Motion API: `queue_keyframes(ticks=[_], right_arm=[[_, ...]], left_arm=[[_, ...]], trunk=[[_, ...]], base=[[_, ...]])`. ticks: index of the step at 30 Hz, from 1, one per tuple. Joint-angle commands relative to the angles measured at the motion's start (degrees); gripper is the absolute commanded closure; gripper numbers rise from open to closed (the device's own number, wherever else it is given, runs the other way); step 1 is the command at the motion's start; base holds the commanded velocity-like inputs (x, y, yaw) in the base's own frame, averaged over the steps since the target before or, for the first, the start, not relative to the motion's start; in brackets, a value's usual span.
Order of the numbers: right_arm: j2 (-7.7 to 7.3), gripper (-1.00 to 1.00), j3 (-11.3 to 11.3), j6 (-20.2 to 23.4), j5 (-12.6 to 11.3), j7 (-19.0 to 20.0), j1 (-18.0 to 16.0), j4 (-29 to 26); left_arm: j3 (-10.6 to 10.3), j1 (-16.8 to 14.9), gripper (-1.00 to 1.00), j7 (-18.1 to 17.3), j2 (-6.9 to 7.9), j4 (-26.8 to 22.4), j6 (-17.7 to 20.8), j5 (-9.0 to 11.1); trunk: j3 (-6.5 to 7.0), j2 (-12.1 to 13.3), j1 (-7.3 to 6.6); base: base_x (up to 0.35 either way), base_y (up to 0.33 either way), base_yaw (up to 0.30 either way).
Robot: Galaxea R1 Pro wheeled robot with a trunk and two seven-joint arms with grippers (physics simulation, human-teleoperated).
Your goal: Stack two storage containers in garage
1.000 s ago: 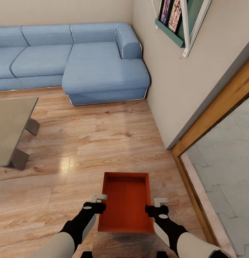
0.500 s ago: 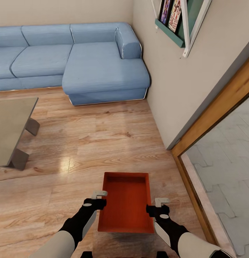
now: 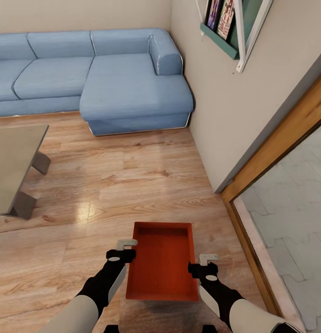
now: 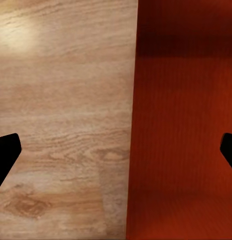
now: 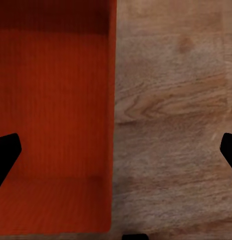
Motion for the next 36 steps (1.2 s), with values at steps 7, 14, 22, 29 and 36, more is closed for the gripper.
queue_keyframes(ticks=[7,14,22,29,36], right_arm=[[-0.08,-1.00,0.5,-0.3,-0.4,-0.3,0.0,-1.2],[-0.10,-1.00,0.5,-0.3,-0.4,-0.4,0.0,-1.6],[-0.10,-1.00,0.5,-0.3,-0.4,-0.3,0.0,-1.6],[-0.10,-1.00,0.5,-0.2,-0.4,-0.3,0.0,-1.6],[-0.16,-1.00,0.5,-0.2,-0.4,-0.3,0.0,-1.6]], left_arm=[[-0.4,0.0,-1.00,0.7,0.02,-0.2,0.2,0.4],[-0.5,0.0,-1.00,0.6,-0.02,-0.1,0.0,0.4],[-0.5,0.0,-1.00,0.7,-0.10,0.1,0.0,0.4],[-0.5,0.0,-1.00,0.7,-0.10,0.0,-0.4,0.4],[-0.5,0.0,-1.00,0.7,-0.23,0.1,-0.4,0.4]], trunk=[[-0.39,-0.8,0.44],[-0.39,-0.8,0.44],[-0.39,-0.8,0.44],[-0.39,-0.8,0.44],[-0.57,-1.2,0.66]], base=[[0.000,0.000,0.000],[0.000,0.000,0.000],[0.000,0.000,0.000],[0.000,0.000,0.000],[0.000,0.000,0.000]])
